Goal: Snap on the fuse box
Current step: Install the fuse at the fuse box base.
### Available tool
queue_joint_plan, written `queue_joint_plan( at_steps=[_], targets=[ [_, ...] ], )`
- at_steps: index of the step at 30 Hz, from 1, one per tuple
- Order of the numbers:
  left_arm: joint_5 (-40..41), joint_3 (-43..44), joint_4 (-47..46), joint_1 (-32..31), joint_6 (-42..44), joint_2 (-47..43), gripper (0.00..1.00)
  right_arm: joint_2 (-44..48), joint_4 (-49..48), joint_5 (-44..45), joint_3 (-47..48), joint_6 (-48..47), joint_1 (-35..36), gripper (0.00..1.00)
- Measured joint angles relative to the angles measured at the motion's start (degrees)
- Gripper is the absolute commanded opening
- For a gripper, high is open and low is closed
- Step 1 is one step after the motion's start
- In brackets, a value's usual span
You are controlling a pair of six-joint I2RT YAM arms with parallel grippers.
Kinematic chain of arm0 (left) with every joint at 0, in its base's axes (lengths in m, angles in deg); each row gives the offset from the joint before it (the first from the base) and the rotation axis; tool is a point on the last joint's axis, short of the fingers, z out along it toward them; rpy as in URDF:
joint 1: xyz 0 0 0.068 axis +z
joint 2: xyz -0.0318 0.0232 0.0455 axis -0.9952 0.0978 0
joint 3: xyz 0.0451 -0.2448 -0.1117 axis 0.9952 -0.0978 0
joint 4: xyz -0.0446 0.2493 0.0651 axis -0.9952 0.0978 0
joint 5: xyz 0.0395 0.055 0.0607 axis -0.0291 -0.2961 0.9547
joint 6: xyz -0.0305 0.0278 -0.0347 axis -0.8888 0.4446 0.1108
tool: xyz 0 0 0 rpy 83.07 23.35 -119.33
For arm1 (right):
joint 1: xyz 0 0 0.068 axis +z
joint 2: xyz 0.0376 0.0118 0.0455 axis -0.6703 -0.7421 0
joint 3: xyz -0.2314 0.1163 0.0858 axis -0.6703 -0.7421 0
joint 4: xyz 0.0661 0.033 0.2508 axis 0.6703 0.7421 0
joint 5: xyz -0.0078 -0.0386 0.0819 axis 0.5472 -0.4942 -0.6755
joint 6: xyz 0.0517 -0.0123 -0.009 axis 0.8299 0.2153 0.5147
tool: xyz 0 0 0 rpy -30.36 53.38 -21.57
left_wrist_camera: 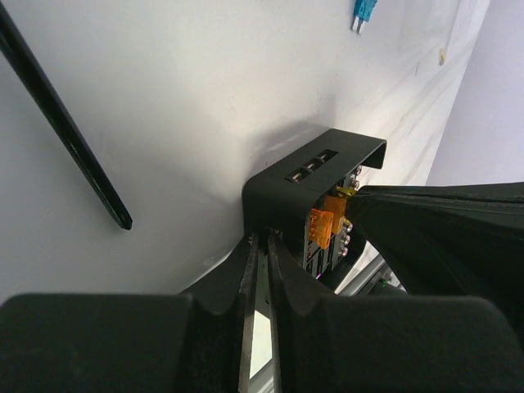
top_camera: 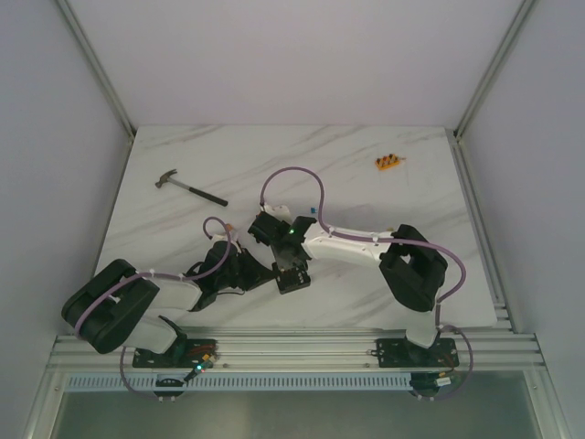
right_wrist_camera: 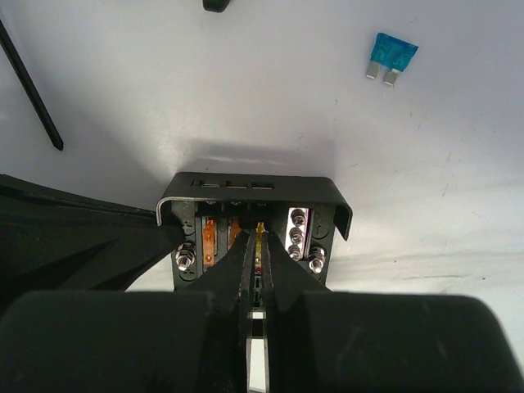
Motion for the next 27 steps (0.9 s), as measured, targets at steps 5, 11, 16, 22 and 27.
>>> queue_joint_plan(
  at_steps=[5,11,16,22,27],
  targets=[
    [0.13,-0.07,0.0,-0.11,-0.26,0.0,0.17,0.35,-1.03,-0.5,-0.72,-3.08,0.11,0.0],
    [0.35,-0.11,0.02,-0.11,-0.31,-0.11,0.17,0.04,-1.27,-0.83,-0.7,-5.33,0.11,0.0],
    [0.52,-0.17,0.0,-0.17,-0.83,-0.11,0.16,-0.11,-1.25,-1.16,-0.61,-5.53,-0.5,0.0],
    [1.86,-0.37,0.85,-0.9,-1.68,-1.44,0.16,-0.52,0.39,-1.73,1.33,-6.08,-0.55,0.07],
    [3.19,-0.44,2.1,-1.64,-2.29,-2.51,0.17,-1.09,2.12,-2.05,2.75,-6.12,-0.48,0.14]
  ],
)
